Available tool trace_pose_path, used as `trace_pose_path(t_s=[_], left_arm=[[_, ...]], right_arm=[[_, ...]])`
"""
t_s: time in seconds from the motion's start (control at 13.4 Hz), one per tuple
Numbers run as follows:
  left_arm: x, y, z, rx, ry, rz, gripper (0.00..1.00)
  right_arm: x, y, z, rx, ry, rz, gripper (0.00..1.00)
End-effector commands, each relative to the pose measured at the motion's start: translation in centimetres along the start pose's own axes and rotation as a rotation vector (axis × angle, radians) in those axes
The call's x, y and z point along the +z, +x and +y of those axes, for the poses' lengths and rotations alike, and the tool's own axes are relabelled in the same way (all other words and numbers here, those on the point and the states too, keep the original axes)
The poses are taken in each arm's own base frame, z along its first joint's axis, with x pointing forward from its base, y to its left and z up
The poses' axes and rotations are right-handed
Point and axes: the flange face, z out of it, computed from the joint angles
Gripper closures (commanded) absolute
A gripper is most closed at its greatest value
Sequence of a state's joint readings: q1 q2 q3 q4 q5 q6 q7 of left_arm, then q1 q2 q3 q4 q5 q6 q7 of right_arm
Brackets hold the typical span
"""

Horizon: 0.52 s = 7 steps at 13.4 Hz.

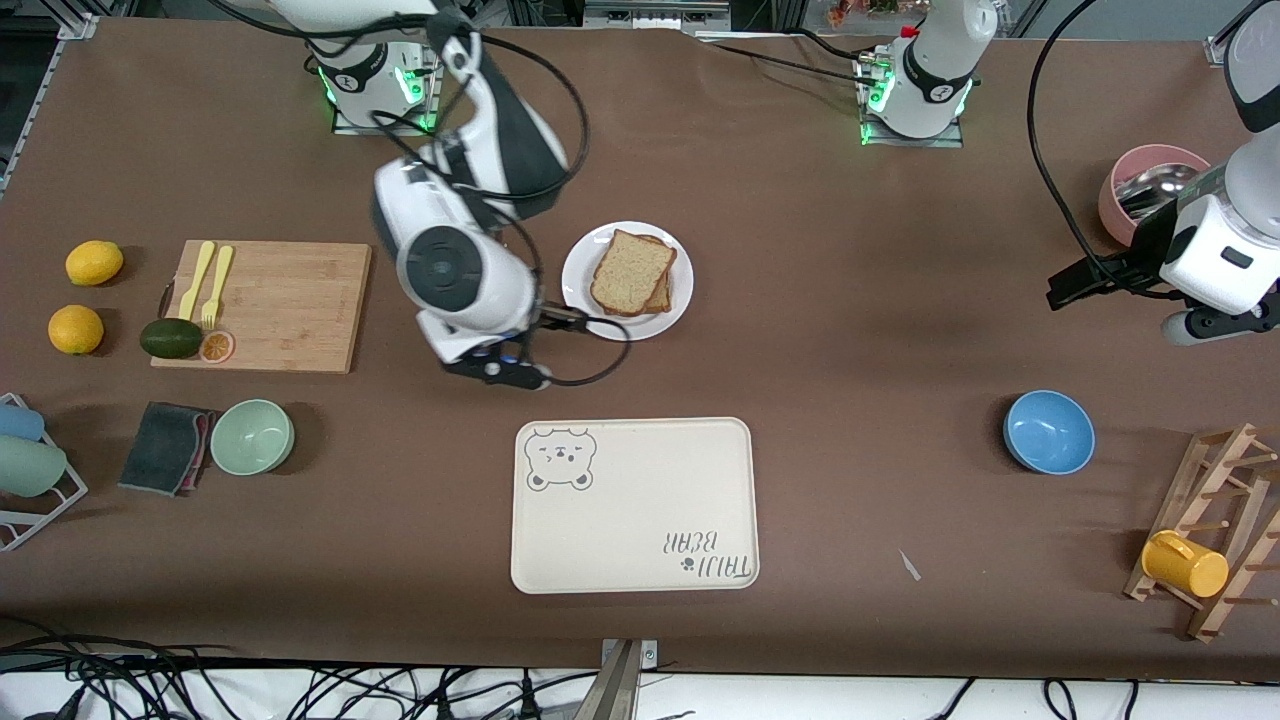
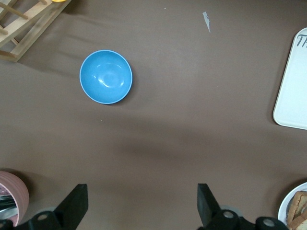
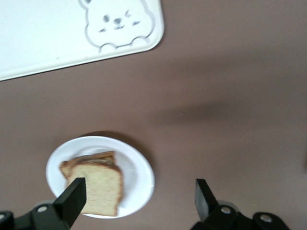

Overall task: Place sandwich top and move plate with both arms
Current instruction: 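Retract the right gripper while the left gripper moves toward the plate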

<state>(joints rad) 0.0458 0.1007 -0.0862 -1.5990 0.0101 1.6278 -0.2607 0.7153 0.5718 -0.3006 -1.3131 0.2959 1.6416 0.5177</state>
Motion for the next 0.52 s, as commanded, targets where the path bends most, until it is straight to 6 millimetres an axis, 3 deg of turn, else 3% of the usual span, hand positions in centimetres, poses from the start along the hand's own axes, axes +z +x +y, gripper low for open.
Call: trace_pose_path(t_s=[0.0,0.22,0.45], left_arm=[[0.7,0.1,0.9,0.024,-0.022,-0.011,0.0],[1.6,0.5,1.3,0.029,-0.019,-0.015,0.0],[3.6,-0.4,3.0,0.057,-0.001,-0.038,0.0]], right_arm=[[-3.6,1.1,6.1,-0.122,-0.027,-0.015,0.0],[-8.3,1.8,13.9,-0.211,-0.03,-0.017,0.0],[-12.4,2.4,22.3,-0.24,-0.026,0.007,0.0]])
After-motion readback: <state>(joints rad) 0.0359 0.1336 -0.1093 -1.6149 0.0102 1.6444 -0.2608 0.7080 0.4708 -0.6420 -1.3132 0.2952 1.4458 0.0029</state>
